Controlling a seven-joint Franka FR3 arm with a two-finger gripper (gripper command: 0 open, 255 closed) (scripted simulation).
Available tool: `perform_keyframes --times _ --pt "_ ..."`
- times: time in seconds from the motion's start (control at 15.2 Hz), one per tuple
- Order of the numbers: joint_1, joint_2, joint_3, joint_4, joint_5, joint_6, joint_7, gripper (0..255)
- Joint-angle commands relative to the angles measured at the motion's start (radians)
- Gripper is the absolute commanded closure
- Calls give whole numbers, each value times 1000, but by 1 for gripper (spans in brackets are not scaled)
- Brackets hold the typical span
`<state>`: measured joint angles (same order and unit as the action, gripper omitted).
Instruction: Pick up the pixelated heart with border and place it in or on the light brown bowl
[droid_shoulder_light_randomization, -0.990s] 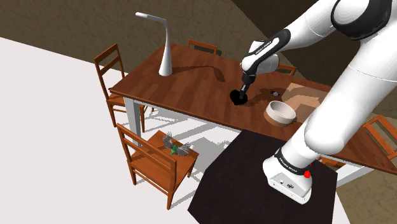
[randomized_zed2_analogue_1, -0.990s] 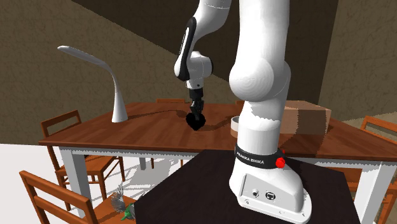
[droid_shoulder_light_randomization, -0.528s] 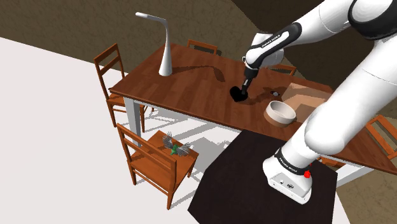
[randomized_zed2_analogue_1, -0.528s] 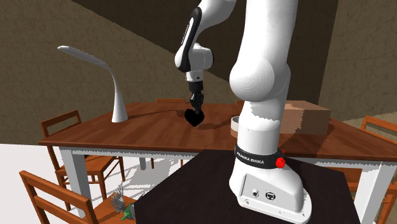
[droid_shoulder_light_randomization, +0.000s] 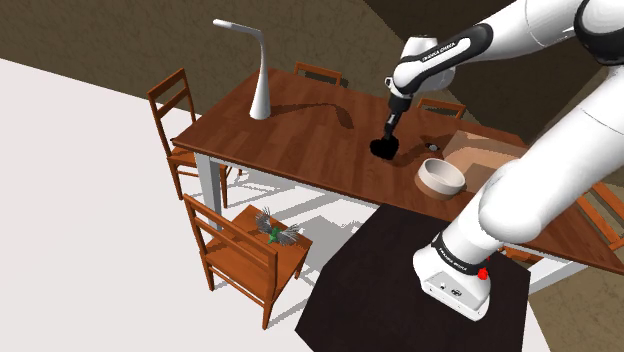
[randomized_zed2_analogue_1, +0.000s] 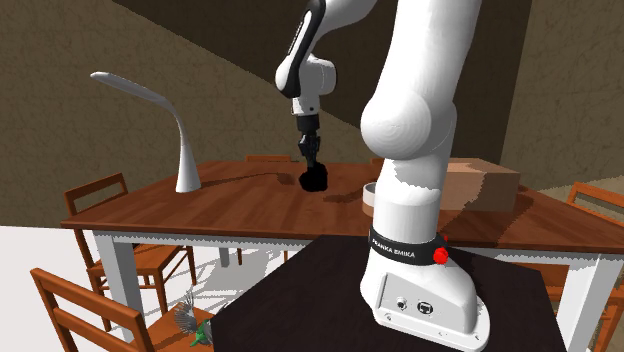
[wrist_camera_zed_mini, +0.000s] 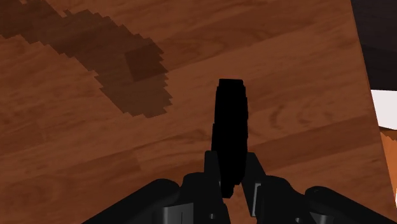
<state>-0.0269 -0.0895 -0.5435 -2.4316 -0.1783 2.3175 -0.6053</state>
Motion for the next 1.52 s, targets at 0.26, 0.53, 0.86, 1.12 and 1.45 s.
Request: perform_keyframes --times 0.26,0.53,0.86,1.12,1.45 --pt "-2 -64 11 33 -26 -92 17 255" --pt "-4 -99 19 60 -37 -152 24 255" --pt "-47 -186 -4 11 -93 -178 -7 255" --pt "-111 -282 -41 -47 -162 -199 -59 255" --pt "-198 -385 -93 -93 -243 -233 -143 255"
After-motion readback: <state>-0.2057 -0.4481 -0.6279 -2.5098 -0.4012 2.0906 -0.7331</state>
